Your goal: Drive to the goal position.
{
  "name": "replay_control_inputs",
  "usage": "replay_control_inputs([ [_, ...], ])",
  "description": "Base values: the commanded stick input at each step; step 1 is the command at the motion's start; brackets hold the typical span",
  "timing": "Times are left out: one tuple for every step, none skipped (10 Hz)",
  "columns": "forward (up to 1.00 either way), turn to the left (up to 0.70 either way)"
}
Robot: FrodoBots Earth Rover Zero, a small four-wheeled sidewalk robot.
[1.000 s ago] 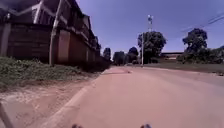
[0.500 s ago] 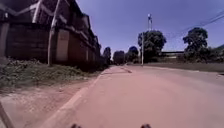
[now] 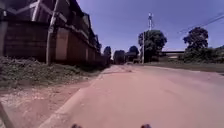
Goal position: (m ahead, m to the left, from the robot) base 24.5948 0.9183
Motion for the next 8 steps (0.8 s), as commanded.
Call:
replay_control_inputs([
  [0.3, 0.0],
  [0.3, 0.0],
  [0.3, 0.0],
  [0.3, 0.0],
  [0.3, 0.0],
  [0.3, 0.0],
  [0.3, 0.0],
  [0.3, 0.0],
])
